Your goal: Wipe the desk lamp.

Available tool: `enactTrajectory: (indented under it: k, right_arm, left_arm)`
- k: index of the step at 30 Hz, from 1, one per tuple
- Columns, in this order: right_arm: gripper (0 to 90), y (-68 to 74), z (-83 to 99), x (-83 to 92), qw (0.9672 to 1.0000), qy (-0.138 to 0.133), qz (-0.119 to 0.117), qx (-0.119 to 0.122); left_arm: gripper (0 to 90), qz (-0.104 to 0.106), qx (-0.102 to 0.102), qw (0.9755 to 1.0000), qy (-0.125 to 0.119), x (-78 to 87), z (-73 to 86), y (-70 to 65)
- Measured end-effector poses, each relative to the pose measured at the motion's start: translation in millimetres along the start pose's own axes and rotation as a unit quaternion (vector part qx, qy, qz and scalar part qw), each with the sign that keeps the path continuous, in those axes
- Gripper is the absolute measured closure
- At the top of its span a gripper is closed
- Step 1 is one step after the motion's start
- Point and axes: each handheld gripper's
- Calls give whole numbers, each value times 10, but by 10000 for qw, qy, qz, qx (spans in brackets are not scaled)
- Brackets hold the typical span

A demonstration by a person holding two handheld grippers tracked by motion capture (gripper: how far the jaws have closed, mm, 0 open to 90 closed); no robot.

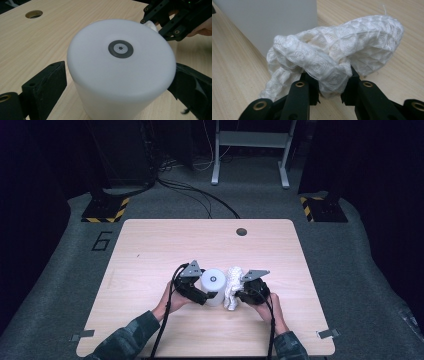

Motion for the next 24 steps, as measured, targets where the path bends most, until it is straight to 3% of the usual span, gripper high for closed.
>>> enactTrajectory:
  k: [2, 8, 9, 12, 16, 19, 21, 24]
  right_arm:
    - [724, -18, -14, 57, 10000, -70, 28, 16]
    - [724, -103, -65, 301, 9983, -384, 418, -122]
    - [723, -135, -73, 393, 9967, -494, 590, -249]
    - [724, -174, -75, 483, 9949, -589, 760, -295]
    - [722, -255, -45, 631, 9911, -668, 1061, -438]
    - [722, -307, 0, 697, 9882, -689, 1255, -551]
    - [721, -368, 63, 753, 9845, -699, 1445, -701]
    - [720, -410, 101, 787, 9820, -705, 1565, -791]
  left_arm:
    - [22, -6, 20, 10000, -64, 28, -9, -1]
    - [13, -36, 36, 9999, -151, 172, -43, 6]
    - [14, -91, 60, 9998, -190, 235, -51, 19]
    - [16, -115, 78, 9997, -218, 317, -59, 36]
    - [15, -298, 121, 9991, -263, 487, -43, 94]
    - [15, -461, 241, 9981, -324, 616, 0, 147]
    - [18, -558, 335, 9974, -314, 698, 39, 188]
    - [23, -751, 441, 9959, -227, 821, 125, 257]
Point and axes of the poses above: each handheld gripper's, and its own axes: x roughly backward along the jaws, z roughly out of its underside, y roughly to its left, and after that the axes turned 9 degrees about -y, right-handed
